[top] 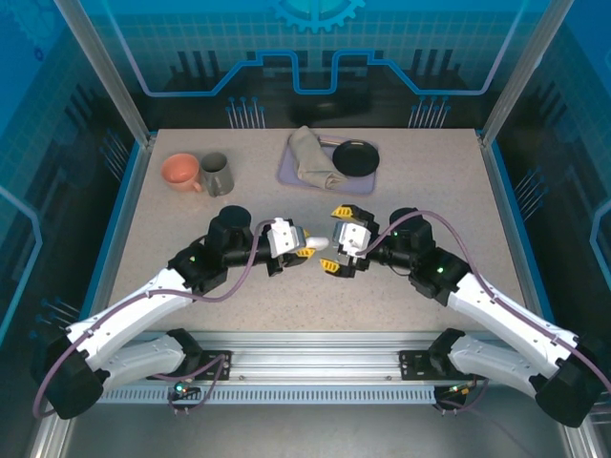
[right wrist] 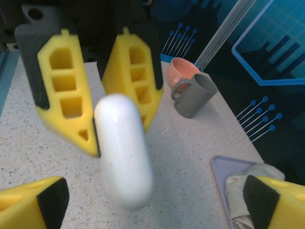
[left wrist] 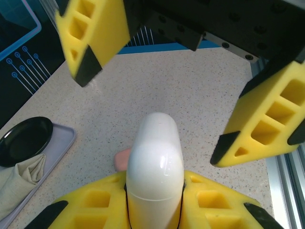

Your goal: Insert the wireless bluetooth earbuds into the charging case

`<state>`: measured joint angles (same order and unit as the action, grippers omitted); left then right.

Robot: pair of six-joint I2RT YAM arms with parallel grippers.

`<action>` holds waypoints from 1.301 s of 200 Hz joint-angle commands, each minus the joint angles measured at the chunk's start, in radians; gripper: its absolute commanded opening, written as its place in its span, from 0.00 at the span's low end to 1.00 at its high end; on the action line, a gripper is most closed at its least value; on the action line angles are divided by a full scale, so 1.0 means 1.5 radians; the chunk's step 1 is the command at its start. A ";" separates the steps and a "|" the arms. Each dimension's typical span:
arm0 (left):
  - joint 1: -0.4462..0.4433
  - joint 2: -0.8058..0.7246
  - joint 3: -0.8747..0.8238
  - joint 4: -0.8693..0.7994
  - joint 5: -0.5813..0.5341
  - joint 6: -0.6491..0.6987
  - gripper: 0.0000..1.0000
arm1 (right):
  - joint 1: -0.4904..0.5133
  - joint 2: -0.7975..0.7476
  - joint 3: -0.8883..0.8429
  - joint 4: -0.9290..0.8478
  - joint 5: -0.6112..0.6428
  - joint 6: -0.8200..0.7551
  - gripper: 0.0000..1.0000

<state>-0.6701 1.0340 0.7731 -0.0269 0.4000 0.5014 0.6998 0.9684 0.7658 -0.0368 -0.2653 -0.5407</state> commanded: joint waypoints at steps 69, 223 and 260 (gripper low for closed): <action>-0.006 0.005 0.021 -0.022 -0.005 0.020 0.08 | 0.009 0.040 0.067 -0.002 -0.015 -0.029 0.86; -0.007 0.007 0.025 -0.037 -0.006 0.024 0.07 | -0.046 0.025 0.072 0.002 -0.017 0.044 0.86; -0.008 0.004 0.023 -0.034 -0.007 0.024 0.07 | -0.055 0.029 0.097 -0.011 -0.001 0.053 0.86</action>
<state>-0.6720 1.0424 0.7784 -0.0704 0.3676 0.5087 0.6388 1.0203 0.8673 -0.0589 -0.2893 -0.4938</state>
